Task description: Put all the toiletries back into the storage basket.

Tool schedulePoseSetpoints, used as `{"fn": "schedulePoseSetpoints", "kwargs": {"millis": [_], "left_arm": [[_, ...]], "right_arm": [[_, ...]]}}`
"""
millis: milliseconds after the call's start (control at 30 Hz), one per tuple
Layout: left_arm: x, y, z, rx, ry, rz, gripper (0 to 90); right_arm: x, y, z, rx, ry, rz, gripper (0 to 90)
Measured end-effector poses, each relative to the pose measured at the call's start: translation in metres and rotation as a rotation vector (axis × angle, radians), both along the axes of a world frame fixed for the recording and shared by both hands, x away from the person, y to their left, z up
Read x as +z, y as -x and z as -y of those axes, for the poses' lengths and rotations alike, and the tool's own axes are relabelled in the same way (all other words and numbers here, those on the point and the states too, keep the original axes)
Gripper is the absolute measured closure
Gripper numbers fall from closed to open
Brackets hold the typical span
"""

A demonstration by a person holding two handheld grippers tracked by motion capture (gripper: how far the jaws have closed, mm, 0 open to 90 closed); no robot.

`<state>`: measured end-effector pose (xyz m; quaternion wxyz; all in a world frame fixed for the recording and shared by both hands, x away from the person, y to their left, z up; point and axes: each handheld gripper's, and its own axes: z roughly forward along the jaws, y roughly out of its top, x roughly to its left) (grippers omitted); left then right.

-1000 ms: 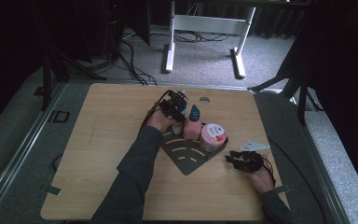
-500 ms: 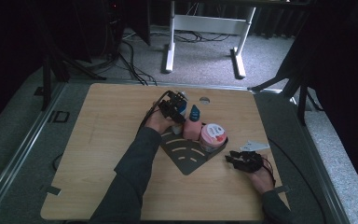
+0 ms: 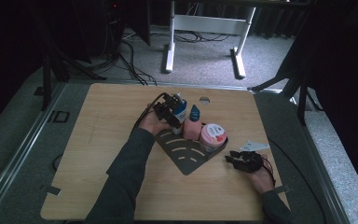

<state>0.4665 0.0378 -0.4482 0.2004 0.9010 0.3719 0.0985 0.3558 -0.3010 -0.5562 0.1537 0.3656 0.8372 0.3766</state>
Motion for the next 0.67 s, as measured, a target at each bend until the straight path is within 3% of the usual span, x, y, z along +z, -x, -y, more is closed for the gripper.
{"fn": "schedulePoseSetpoints", "kwargs": {"millis": [500,667], "left_arm": [[0.002,0.013,-0.029,0.031,-0.023,0.019,30.1],[0.003,0.017,-0.033,0.034,-0.055,0.036,30.7]], "right_arm": [[-0.001,0.001,0.000,0.001,-0.008,-0.001,62.1],[-0.001,0.000,0.000,0.002,-0.008,-0.001,62.1]]}}
